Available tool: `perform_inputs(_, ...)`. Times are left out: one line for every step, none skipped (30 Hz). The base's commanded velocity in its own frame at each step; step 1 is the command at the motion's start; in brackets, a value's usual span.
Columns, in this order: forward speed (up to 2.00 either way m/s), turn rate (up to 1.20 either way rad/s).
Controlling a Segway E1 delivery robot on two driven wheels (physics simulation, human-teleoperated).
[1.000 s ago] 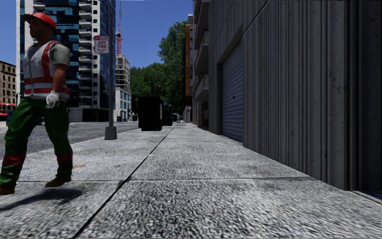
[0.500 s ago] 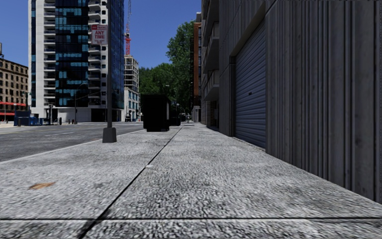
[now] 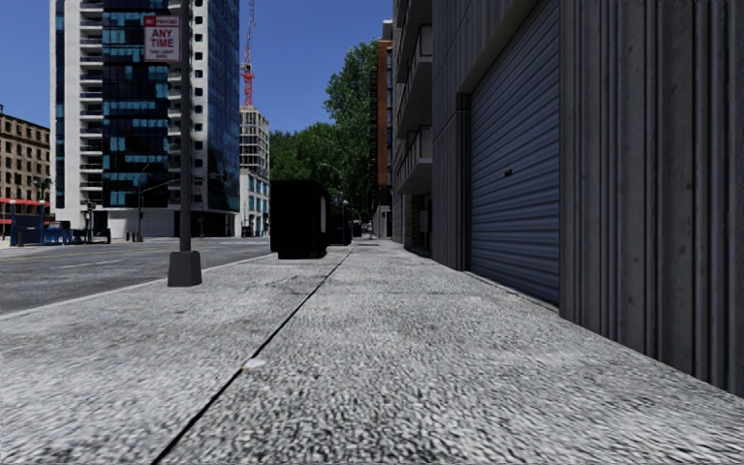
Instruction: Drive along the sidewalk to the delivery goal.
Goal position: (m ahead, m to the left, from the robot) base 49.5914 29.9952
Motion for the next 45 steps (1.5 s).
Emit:
perform_inputs(2.0,0.0)
perform_inputs(2.0,0.0)
perform_inputs(2.0,0.0)
perform_inputs(2.0,0.0)
perform_inputs(2.0,0.0)
perform_inputs(2.0,0.0)
perform_inputs(2.0,0.0)
perform_inputs(2.0,0.0)
perform_inputs(2.0,0.0)
perform_inputs(2.0,0.0)
perform_inputs(2.0,0.0)
perform_inputs(2.0,0.0)
perform_inputs(2.0,0.0)
perform_inputs(2.0,0.0)
perform_inputs(2.0,0.0)
perform_inputs(2.0,0.0)
perform_inputs(2.0,0.0)
perform_inputs(2.0,0.0)
perform_inputs(2.0,-0.1)
perform_inputs(2.0,-0.28)
perform_inputs(2.0,-0.28)
perform_inputs(2.0,-0.34)
perform_inputs(2.0,-0.34)
perform_inputs(2.0,0.0)
perform_inputs(2.0,0.0)
perform_inputs(2.0,0.0)
perform_inputs(2.0,0.0)
perform_inputs(2.0,0.0)
perform_inputs(2.0,0.0)
perform_inputs(2.0,0.0)
perform_inputs(2.0,0.0)
perform_inputs(2.0,0.0)
perform_inputs(2.0,0.0)
perform_inputs(2.0,0.0)
perform_inputs(2.0,0.0)
perform_inputs(2.0,0.0)
perform_inputs(2.0,0.0)
perform_inputs(2.0,0.0)
perform_inputs(2.0,0.0)
perform_inputs(2.0,0.0)
perform_inputs(2.0,0.0)
perform_inputs(2.0,0.0)
perform_inputs(2.0,0.0)
perform_inputs(2.0,0.0)
perform_inputs(2.0,0.0)
